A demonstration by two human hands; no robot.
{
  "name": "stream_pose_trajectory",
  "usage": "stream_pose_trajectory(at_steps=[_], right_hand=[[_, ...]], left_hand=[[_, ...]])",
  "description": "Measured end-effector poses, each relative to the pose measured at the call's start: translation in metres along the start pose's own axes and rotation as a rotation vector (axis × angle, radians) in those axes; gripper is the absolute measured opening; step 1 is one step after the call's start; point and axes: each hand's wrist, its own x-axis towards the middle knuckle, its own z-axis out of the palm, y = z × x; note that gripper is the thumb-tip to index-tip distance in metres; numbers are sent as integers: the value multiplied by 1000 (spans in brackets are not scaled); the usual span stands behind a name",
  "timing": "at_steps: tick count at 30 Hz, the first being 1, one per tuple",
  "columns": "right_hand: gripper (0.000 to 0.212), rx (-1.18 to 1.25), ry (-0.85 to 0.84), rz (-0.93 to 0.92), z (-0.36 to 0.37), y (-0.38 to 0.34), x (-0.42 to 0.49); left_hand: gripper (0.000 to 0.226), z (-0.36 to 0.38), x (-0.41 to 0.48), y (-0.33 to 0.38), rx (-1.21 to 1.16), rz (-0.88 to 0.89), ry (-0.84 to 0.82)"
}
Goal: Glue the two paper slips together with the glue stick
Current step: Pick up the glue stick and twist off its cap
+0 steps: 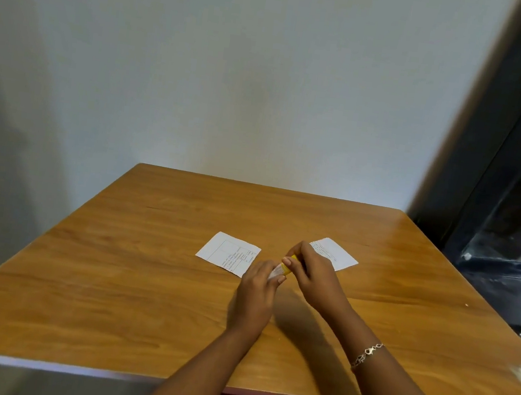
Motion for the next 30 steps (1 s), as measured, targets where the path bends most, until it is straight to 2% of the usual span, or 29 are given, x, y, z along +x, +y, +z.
stream_pose_trajectory(at_steps=[7,12,17,19,24,28,30], right_hand=[[11,-3,-156,-77,-13,11,-1],[10,-30,-229,-98,-22,8,5],[13,-253,-506,-21,-33,-2,23],[17,-331,-550,-25,-34,-4,28],[19,-561,-525,-237,-39,-5,32],[25,-679,-615,-339,-43,-1,33],[26,-770,-599,-475,-44,1,34]], left_hand=[[24,1,0,1,-67,14,-63],[21,4,0,1,44,38,-32],[20,7,-1,-1,183,37,84],[22,7,-2,0,184,38,93],[21,5,-1,0,111,53,15],[24,2,-1,2,-15,33,-85],[23,1,-1,3,-75,-8,-117]])
